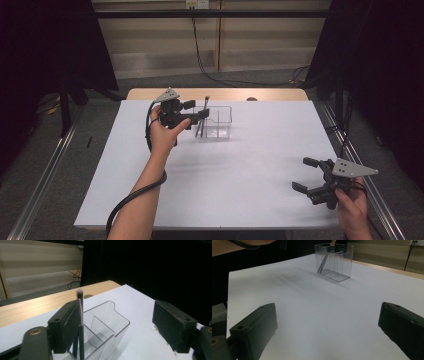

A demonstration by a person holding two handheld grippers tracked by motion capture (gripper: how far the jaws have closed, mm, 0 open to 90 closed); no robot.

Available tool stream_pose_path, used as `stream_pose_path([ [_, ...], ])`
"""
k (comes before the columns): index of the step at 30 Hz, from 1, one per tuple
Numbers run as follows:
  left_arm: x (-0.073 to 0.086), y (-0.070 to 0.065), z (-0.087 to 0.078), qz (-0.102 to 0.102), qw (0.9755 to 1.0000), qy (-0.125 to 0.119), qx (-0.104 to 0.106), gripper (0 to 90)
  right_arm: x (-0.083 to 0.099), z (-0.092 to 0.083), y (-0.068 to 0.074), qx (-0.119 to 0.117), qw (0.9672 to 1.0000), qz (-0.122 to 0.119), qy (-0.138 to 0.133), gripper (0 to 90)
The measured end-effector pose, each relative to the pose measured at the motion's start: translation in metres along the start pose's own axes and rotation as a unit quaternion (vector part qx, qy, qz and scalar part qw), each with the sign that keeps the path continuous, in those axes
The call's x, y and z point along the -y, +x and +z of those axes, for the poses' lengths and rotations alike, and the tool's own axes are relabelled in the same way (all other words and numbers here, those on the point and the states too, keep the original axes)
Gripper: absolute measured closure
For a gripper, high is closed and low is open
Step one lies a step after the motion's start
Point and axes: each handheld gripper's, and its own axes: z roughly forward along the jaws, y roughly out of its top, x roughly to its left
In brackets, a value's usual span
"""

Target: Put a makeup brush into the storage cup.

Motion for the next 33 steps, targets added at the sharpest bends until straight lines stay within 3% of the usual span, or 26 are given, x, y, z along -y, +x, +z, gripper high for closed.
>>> stream_pose_path([
  [5, 0.005, -0.002, -0.007, 0.001, 1.0, -0.005, 0.002, 12.1, 0.001, 0.001, 0.001, 0.0, 1.0, -0.001, 0.004, 1.4],
  [9, 0.007, -0.006, -0.014, 0.019, 0.9998, -0.009, 0.005, 7.3, 0.001, 0.0, 0.002, 0.001, 1.0, -0.001, 0.005, 1.4],
  [23, 0.014, -0.015, -0.03, 0.033, 0.9992, -0.013, 0.015, 3.6, 0.0, -0.002, 0.002, 0.003, 1.0, -0.001, 0.0, 1.4],
  [33, 0.022, -0.012, -0.042, 0.037, 0.9991, -0.012, 0.015, 2.3, 0.002, -0.006, 0.005, 0.009, 1.0, 0.001, 0.001, 1.4],
])
